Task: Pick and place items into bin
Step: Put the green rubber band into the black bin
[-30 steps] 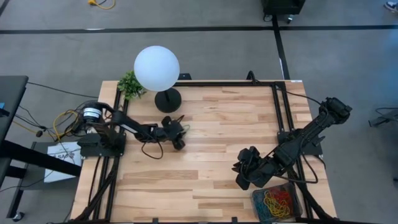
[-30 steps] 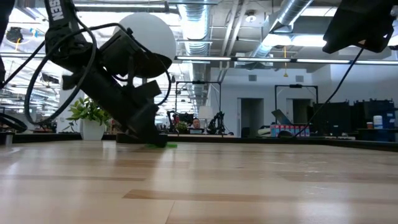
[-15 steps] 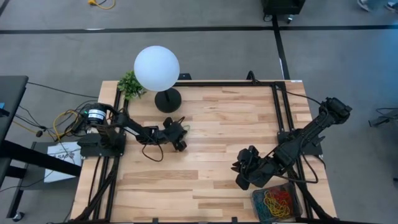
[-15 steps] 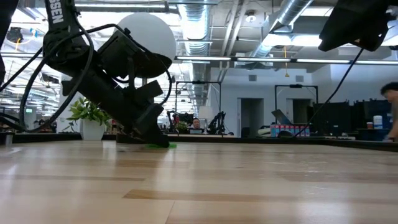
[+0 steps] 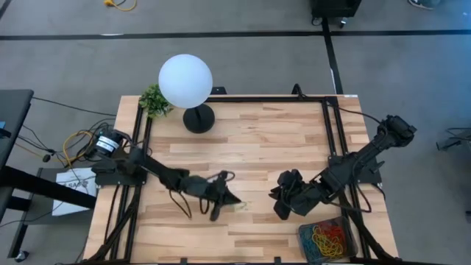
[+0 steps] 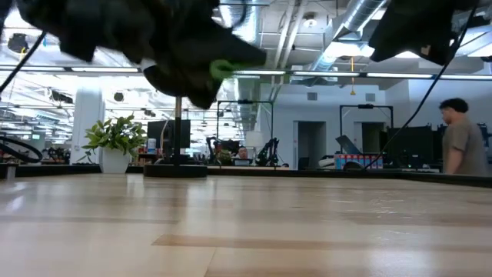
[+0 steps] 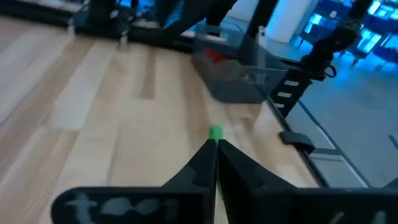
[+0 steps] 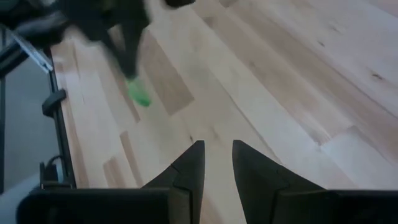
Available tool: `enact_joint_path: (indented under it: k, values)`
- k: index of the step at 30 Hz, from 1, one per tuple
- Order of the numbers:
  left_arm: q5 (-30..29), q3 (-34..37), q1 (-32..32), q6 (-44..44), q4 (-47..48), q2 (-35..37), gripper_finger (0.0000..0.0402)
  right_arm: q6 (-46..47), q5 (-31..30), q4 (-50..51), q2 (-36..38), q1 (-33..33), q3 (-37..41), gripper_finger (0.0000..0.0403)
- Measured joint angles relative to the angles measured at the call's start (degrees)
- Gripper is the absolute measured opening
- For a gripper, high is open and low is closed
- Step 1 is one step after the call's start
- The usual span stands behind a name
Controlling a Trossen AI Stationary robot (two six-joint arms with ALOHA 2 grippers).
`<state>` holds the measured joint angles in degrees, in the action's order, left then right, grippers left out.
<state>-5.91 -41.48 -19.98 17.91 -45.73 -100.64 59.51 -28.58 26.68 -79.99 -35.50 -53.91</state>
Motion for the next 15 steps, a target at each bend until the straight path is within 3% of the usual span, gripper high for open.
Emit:
enact_joint_path:
  k: [8,12,15]
  values:
    - [-11.86,-5.80,-8.22,-5.57,7.01,0.09,0.0000,-0.26,0.00,-6.35,-0.04,1.84,0.00,0.0077]
    - [-14.52,-5.80,-9.08,-5.55,7.99,0.11,0.0000,-12.65,0.22,-18.40,-3.07,1.07,0.09,0.0077]
    - [-14.46,-5.80,-9.31,-5.14,9.65,0.13,0.0000,-24.32,0.95,-32.92,-6.78,0.74,-0.09,0.0077]
